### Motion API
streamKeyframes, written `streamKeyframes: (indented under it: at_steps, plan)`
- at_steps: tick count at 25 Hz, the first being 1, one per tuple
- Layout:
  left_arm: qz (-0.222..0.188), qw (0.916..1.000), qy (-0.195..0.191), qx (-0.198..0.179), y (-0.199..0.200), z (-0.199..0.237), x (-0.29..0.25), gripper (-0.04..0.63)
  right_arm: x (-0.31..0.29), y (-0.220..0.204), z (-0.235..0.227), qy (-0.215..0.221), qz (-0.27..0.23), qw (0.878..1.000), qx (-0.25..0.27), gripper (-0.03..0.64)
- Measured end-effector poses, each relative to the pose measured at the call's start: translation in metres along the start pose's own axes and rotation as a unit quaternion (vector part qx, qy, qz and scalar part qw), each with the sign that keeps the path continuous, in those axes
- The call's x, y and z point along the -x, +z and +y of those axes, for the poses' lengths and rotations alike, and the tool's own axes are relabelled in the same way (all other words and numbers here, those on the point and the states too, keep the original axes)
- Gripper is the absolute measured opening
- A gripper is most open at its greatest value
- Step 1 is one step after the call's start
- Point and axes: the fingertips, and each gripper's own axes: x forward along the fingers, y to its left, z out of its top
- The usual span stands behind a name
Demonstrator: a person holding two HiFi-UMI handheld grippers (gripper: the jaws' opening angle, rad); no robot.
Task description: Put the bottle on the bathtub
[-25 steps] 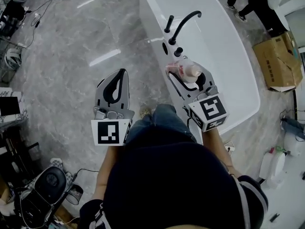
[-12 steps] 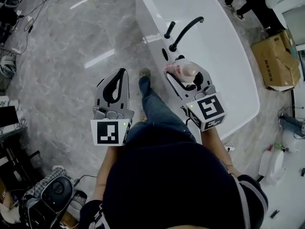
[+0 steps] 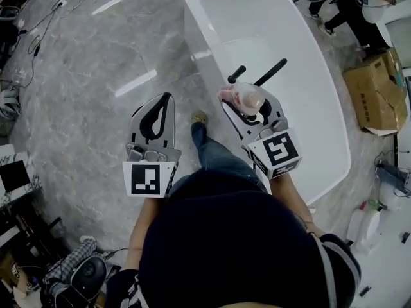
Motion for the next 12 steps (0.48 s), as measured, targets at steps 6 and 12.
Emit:
streamKeyframes:
  at_steps: [6,12]
  plan:
    - [0.007,0.9999,-0.013,-0.004,0.002,0.042,-0.085,0.025,-0.067,0.011,-0.06,-0.002,0.019,1.0,0.015,0.249]
    - [0.013,0.9995,-0.028,-0.005,-0.003,0.061,-0.148,0.025,-0.117,0.017,-0.11,-0.013,0.024,1.0,-0.001,0.248]
